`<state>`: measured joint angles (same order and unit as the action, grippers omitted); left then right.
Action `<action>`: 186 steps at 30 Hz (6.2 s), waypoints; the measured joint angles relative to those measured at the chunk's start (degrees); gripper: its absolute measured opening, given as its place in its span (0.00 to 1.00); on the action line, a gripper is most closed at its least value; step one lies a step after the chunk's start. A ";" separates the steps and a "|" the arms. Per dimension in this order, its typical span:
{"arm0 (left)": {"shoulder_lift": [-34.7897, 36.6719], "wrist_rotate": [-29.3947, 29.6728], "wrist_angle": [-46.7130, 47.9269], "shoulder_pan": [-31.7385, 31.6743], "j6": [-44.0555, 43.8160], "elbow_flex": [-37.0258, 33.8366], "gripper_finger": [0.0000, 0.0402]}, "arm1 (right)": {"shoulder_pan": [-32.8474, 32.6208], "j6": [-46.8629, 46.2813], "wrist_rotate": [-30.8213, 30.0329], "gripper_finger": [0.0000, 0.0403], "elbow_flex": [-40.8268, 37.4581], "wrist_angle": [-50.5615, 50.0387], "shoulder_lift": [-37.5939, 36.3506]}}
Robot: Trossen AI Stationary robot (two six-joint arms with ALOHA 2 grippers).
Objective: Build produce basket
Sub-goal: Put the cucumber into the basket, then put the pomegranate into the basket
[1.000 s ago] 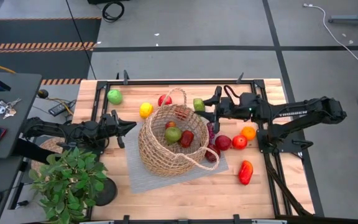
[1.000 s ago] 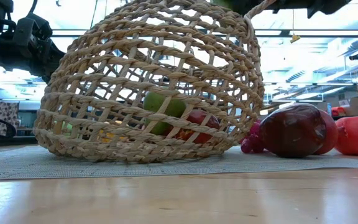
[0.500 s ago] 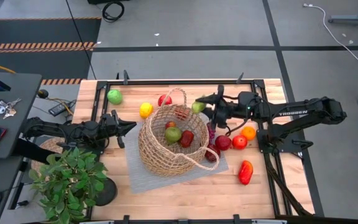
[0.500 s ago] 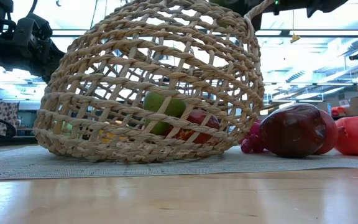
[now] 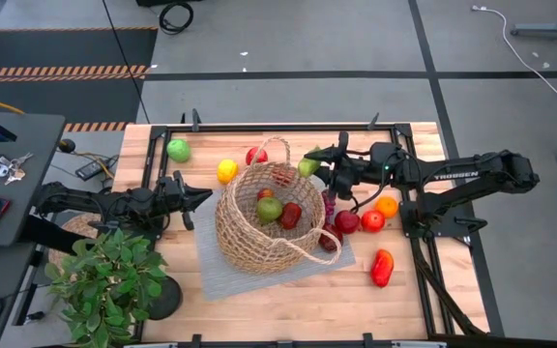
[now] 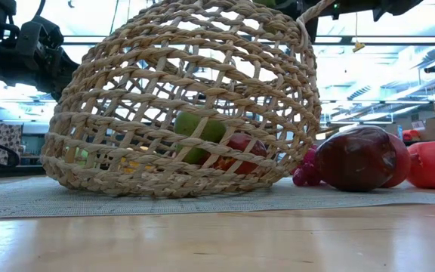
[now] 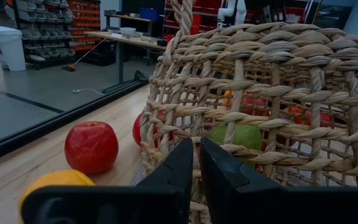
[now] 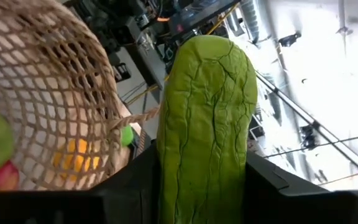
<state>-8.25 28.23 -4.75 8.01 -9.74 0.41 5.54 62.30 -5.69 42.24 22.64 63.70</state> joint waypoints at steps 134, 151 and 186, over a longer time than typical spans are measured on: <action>0.00 0.00 0.00 0.00 -0.02 0.00 0.10 | -6.84 -94.20 -10.47 0.69 20.29 -81.64 2.60; 0.02 0.00 0.00 0.00 0.00 0.00 0.10 | -9.10 -98.27 -2.94 0.91 -2.89 -56.71 0.26; 0.00 0.00 0.00 0.00 -0.01 0.01 0.10 | -18.32 -104.27 -13.61 0.96 -27.97 -25.45 -3.82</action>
<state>-8.25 28.23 -4.75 8.01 -9.75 0.41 -12.78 -41.97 -19.31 14.27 -2.80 59.88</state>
